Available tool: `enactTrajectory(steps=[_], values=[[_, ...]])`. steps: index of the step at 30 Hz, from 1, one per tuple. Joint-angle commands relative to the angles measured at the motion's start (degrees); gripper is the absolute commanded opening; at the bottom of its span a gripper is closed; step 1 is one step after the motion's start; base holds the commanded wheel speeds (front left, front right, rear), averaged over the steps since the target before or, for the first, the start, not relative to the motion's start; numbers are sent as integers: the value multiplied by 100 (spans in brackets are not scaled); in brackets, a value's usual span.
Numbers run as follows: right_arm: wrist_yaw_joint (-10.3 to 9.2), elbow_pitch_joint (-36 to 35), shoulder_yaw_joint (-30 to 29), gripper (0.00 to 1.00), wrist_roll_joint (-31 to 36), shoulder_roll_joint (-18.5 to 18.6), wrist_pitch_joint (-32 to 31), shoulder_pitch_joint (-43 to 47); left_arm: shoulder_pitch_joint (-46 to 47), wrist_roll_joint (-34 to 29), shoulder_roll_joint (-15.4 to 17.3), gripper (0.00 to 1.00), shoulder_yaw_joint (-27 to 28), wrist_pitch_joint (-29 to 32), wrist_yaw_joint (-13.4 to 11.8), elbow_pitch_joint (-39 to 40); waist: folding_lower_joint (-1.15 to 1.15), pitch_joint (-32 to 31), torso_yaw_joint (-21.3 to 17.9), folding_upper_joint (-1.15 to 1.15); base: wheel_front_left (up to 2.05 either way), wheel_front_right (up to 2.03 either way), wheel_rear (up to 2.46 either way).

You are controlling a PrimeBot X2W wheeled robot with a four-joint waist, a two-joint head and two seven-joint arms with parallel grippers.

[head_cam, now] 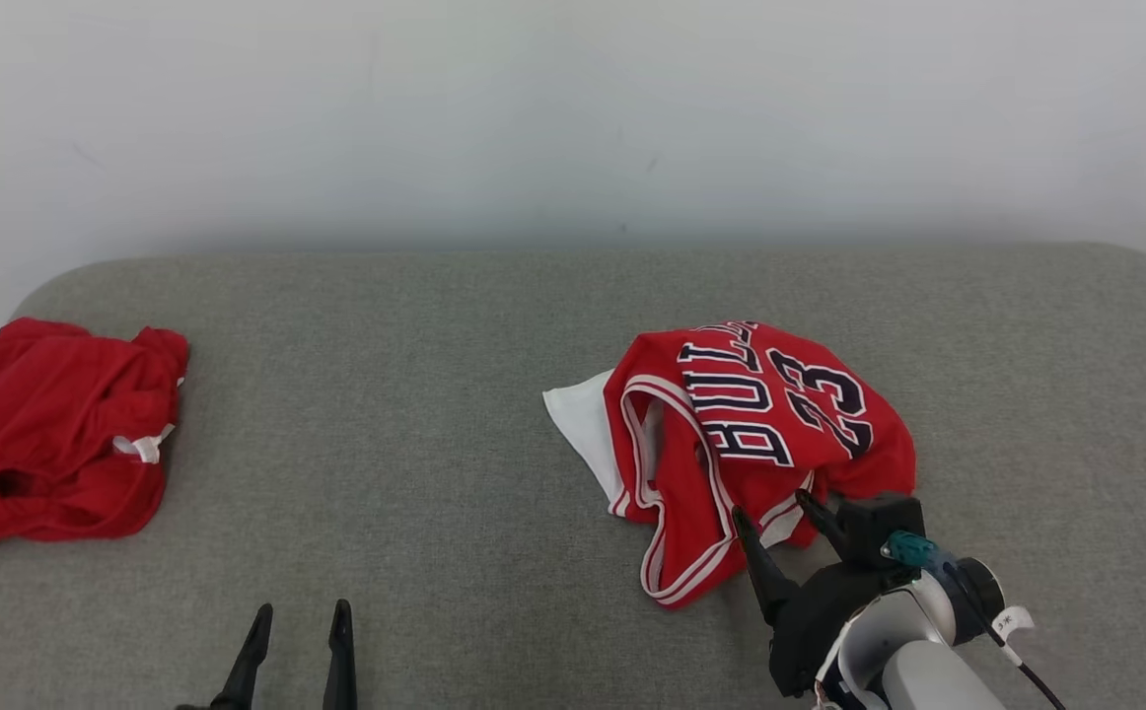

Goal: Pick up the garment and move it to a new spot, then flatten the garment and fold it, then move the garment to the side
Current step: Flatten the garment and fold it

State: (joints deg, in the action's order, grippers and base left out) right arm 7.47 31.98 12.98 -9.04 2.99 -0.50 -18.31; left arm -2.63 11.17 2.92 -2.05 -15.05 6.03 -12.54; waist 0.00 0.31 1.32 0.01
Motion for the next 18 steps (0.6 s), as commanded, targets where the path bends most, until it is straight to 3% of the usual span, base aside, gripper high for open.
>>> enactTrajectory(steps=[1,11,12,13,14,18], values=[[5,175,105,100,-176,-18,11,-143,57,65,-3,100,-45,-19,-29,15,0,134,196,-1,0,0,0],[5,1294,114,100,-119,-9,52,-604,172,102,-2,100,-186,-19,-92,22,0,302,452,-1,0,0,0],[5,1351,121,89,-101,-9,67,-628,175,102,-2,100,-193,-19,-97,23,0,308,458,-1,0,0,0],[5,1408,112,38,-127,-7,102,-653,173,109,-2,100,-201,-19,-98,20,0,310,462,-1,0,0,0],[5,1444,110,0,-155,-8,149,-664,170,115,-3,100,-210,-19,-105,15,0,312,465,-1,0,0,0],[5,1461,168,0,-269,-9,330,-715,137,122,-2,100,-196,-19,-117,5,0,287,446,-1,0,0,0]])
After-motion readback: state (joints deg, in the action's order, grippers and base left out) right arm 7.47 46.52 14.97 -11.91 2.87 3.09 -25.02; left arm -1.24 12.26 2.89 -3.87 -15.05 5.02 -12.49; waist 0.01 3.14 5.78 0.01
